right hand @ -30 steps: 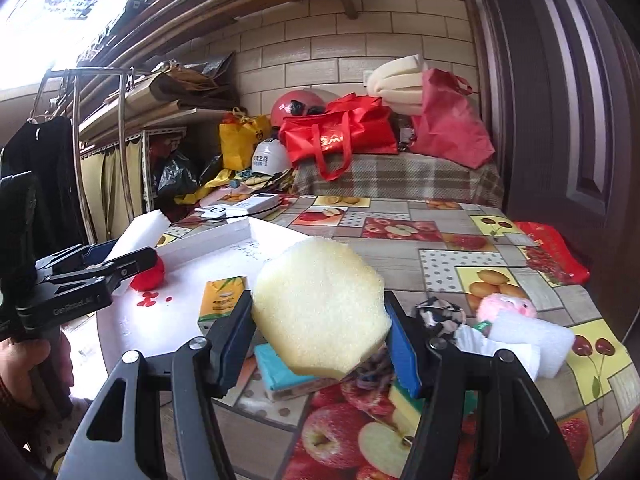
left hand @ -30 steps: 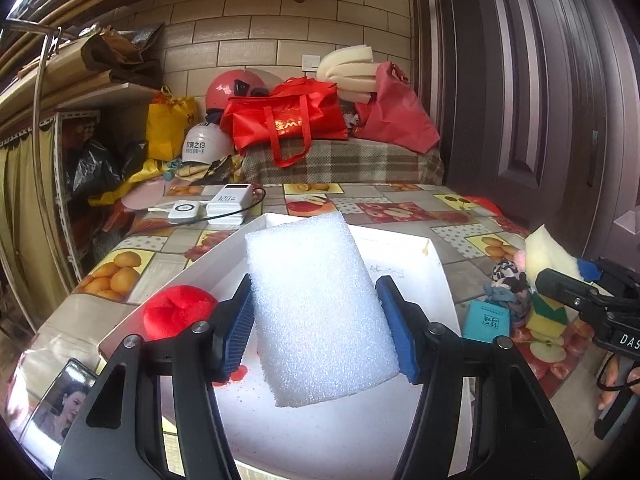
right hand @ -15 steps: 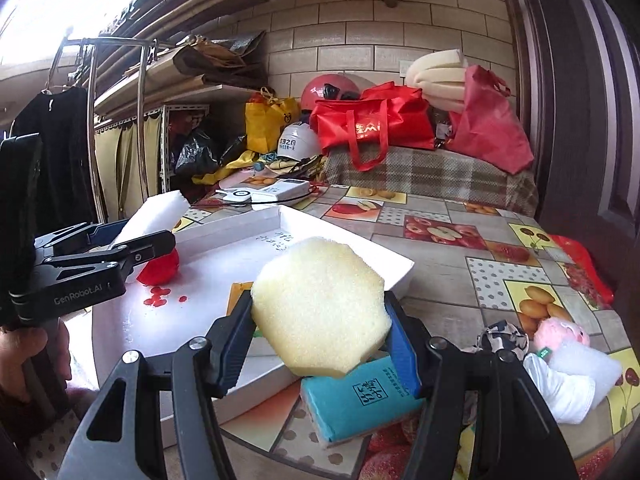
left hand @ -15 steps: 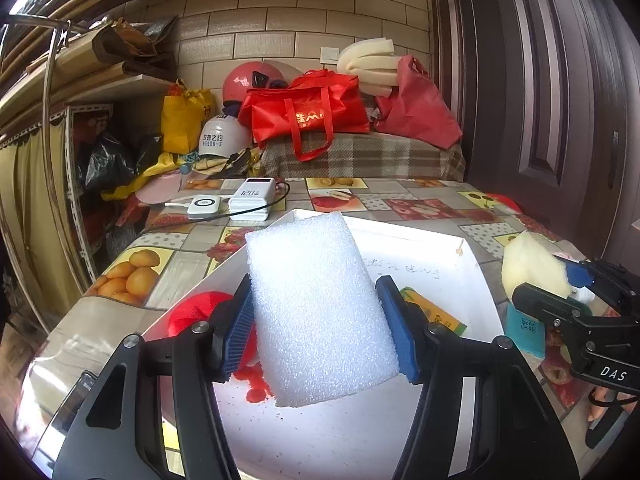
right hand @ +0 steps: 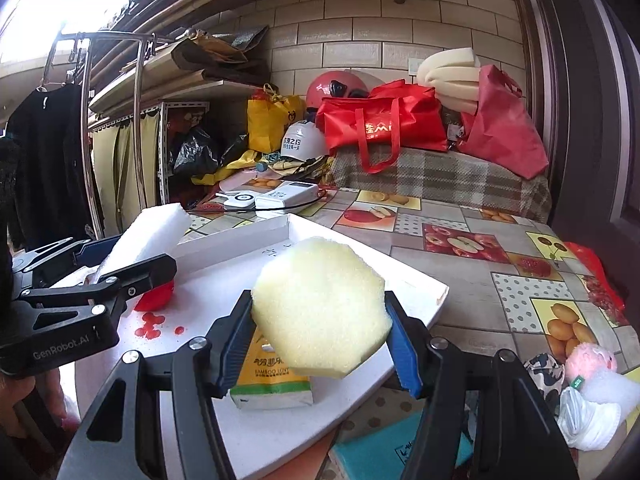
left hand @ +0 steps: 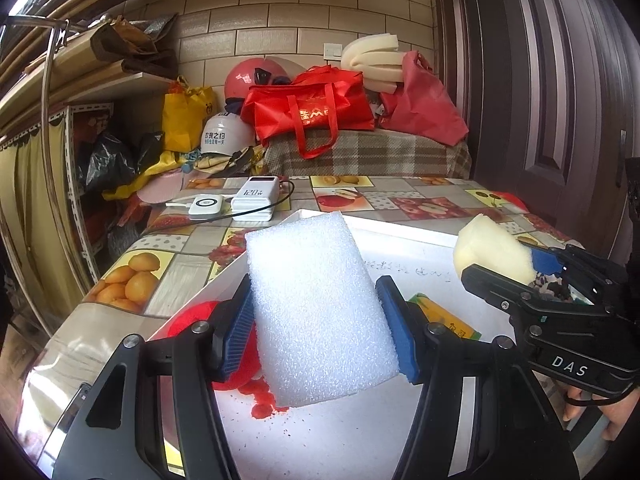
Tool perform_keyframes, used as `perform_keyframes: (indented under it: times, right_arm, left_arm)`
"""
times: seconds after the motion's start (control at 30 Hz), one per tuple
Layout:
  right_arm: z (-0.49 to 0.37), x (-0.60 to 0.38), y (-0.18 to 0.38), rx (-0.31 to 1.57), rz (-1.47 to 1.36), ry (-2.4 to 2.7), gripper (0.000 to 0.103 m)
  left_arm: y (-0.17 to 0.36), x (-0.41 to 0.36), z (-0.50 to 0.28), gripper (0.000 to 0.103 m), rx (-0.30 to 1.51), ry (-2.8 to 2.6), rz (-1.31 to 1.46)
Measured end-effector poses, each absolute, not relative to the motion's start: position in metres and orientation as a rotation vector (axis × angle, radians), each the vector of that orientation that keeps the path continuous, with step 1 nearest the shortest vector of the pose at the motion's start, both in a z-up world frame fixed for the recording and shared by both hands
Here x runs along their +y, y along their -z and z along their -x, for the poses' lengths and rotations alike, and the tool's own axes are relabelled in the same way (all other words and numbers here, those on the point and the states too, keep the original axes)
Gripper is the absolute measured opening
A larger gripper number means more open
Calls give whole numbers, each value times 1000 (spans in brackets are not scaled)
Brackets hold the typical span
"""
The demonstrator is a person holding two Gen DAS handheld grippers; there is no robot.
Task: Organize soft objects
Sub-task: 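Place the foam block in the white tray with left tool while right tool releases the sponge there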
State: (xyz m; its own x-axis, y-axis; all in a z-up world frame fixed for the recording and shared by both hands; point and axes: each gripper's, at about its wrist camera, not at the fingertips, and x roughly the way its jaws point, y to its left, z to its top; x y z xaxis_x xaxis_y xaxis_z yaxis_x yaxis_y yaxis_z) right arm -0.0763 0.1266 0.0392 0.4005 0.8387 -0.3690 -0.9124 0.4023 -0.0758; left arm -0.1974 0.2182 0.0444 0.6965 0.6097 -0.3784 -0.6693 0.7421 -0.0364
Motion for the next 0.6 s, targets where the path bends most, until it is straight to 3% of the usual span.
perform_keyframes:
  times: [0.4,0.5,0.53,0.6]
  right_arm:
    - [53,155,-36,376,288,-1102,63]
    - [57,166,-32,395,346,-1107,76]
    - [58,167,-32,394,357,-1102,85]
    - [61,164,-33,372,356,-1098,85]
  left_arm:
    - [-42,225,183,60,407,-727,175]
    - [-42,225,182,61,414,-746,171]
    - [-42,225,184,65,406,-756,174]
    - [-43,225,188,81,389,-768,182]
